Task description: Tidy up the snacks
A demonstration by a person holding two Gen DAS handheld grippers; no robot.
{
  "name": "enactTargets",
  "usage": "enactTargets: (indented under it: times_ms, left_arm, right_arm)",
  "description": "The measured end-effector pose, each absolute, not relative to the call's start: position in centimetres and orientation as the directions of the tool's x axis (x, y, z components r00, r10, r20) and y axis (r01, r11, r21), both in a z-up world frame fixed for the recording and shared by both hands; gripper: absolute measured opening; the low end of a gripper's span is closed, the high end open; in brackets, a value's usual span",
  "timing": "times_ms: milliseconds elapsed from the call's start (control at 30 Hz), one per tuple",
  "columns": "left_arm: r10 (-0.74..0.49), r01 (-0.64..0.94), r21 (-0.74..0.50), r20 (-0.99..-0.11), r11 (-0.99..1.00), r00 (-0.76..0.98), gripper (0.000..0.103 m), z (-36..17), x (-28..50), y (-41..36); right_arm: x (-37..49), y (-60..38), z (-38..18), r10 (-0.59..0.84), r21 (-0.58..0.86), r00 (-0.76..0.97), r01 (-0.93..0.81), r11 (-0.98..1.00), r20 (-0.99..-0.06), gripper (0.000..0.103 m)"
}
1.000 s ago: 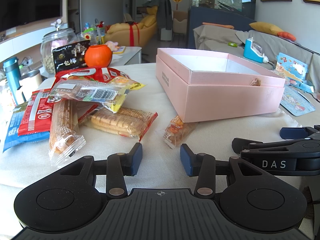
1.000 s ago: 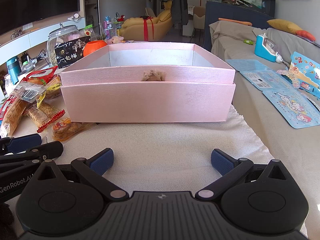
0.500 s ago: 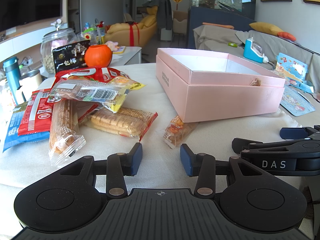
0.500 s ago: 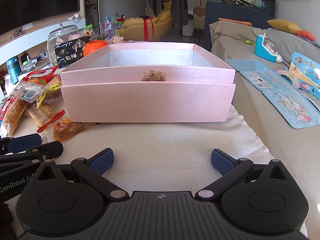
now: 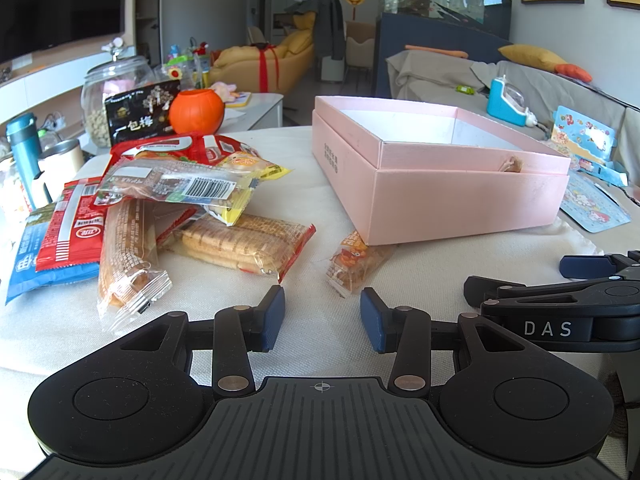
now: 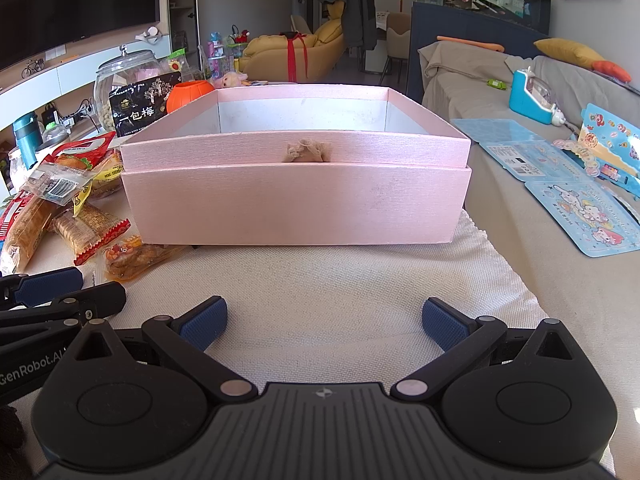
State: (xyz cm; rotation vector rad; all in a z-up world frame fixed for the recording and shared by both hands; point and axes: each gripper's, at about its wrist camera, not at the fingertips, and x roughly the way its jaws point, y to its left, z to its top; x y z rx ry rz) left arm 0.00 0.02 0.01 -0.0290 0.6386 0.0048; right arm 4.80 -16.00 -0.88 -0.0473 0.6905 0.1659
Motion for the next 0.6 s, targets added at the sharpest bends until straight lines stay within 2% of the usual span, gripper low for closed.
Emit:
enactTargets:
  times_ms: [600]
  left_arm:
    - [0.004,-0.013,-0.011,-0.597,1.0,0.802,0.046,-0.03,0.17,-0.32]
  right_arm:
    - [4.83,-16.0,-0.85,0.139,0.015,0.758,-0.168,0.986,-0.637,0.103]
